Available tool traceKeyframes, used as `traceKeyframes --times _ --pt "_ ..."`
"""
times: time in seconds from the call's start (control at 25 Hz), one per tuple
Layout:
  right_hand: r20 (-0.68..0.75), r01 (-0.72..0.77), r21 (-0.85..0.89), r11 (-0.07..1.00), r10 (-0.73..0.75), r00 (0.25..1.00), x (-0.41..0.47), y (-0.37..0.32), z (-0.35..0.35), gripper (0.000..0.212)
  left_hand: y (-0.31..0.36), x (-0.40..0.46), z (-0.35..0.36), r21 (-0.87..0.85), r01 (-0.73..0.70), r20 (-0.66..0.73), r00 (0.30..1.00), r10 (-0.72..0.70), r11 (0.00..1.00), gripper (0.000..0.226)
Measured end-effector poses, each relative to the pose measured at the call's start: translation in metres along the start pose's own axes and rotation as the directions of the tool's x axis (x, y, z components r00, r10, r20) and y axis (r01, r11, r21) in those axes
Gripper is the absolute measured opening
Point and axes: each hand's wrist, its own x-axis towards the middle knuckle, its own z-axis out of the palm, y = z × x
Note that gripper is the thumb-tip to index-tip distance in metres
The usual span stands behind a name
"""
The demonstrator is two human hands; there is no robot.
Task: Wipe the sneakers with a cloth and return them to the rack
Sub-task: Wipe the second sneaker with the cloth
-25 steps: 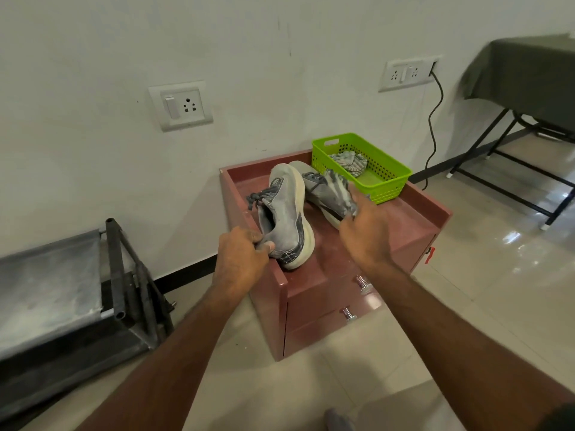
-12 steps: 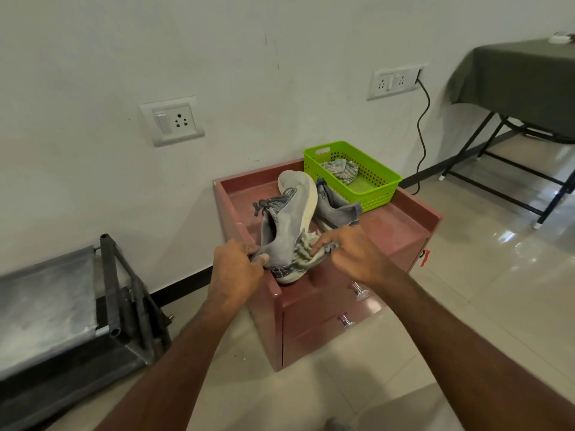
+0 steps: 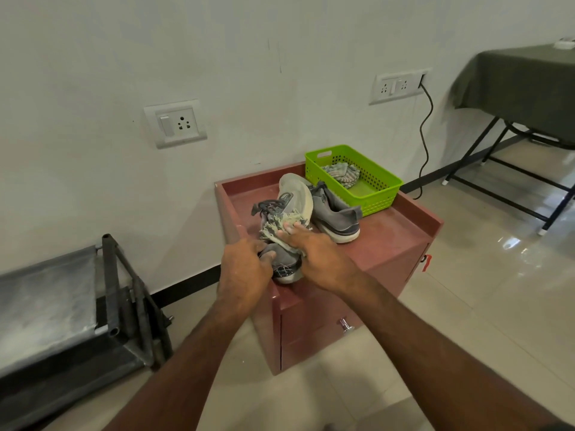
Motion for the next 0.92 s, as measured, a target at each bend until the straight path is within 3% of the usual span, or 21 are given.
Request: traceKeyframes --times 0.08,0.16,0.2,0.28,0.32,0.4,0.44,0.52,0.56,0.72,0.8,0.92 --pt "0.035 -0.036 0.051 0.998 0.034 0.999 -0.006 0.002 -0.014 0.069 0.000 0.002 0.002 -0.021 -0.001 0.006 1.000 0.001 1.000 0.022" --pt "0.116 -0.190 0.310 0.932 0.161 0.980 -0.016 0.003 -0.029 0.059 -0.001 0.002 -0.001 -0.049 0.020 0.011 1.000 -0.020 0.999 0.024" --pt "0.135 -0.264 0.468 0.843 0.227 0.964 -0.023 0.005 -0.036 0.056 -0.002 0.002 -0.003 -0.061 0.029 0.010 1.000 -0.028 0.998 0.029" --pt "0.037 -0.345 0.664 0.664 0.432 0.901 -0.028 0.019 -0.049 0.059 -0.005 0.004 -0.006 -0.061 0.033 0.009 0.999 -0.032 0.998 0.042" --pt "-0.075 -0.344 0.686 0.641 0.533 0.843 -0.028 0.029 -0.050 0.064 -0.005 0.004 -0.006 -0.061 0.028 0.013 1.000 -0.028 0.998 0.041" --pt "-0.328 -0.346 0.564 0.750 0.588 0.739 -0.023 0.039 -0.046 0.067 -0.002 0.002 -0.006 -0.069 0.014 0.005 1.000 -0.013 0.998 0.036" --pt "-0.375 -0.322 0.480 0.816 0.523 0.766 -0.018 0.034 -0.039 0.064 -0.001 0.001 -0.005 -0.072 0.007 -0.001 1.000 -0.007 0.997 0.035" --pt "-0.252 -0.201 0.330 0.922 0.291 0.923 -0.012 0.015 -0.010 0.055 0.000 0.001 -0.002 -0.080 0.003 -0.009 1.000 -0.004 0.997 0.040" --pt "-0.185 -0.129 0.266 0.955 0.182 0.966 -0.013 0.005 0.003 0.055 -0.002 0.002 0.000 -0.085 0.014 -0.016 1.000 -0.015 0.996 0.039" --pt "0.039 0.048 0.147 0.988 -0.054 0.998 -0.029 -0.005 -0.007 0.073 -0.008 0.008 -0.003 -0.179 0.087 -0.045 0.994 -0.096 0.980 0.018" --pt "0.117 0.014 0.124 0.992 -0.029 0.993 -0.034 0.009 -0.023 0.074 -0.009 0.010 -0.003 -0.157 0.095 -0.043 0.994 -0.103 0.983 0.019" --pt "-0.051 -0.277 -0.053 0.959 0.274 0.960 -0.030 0.033 -0.029 0.064 -0.018 0.013 -0.001 -0.167 0.125 -0.022 0.991 -0.131 0.978 0.031"
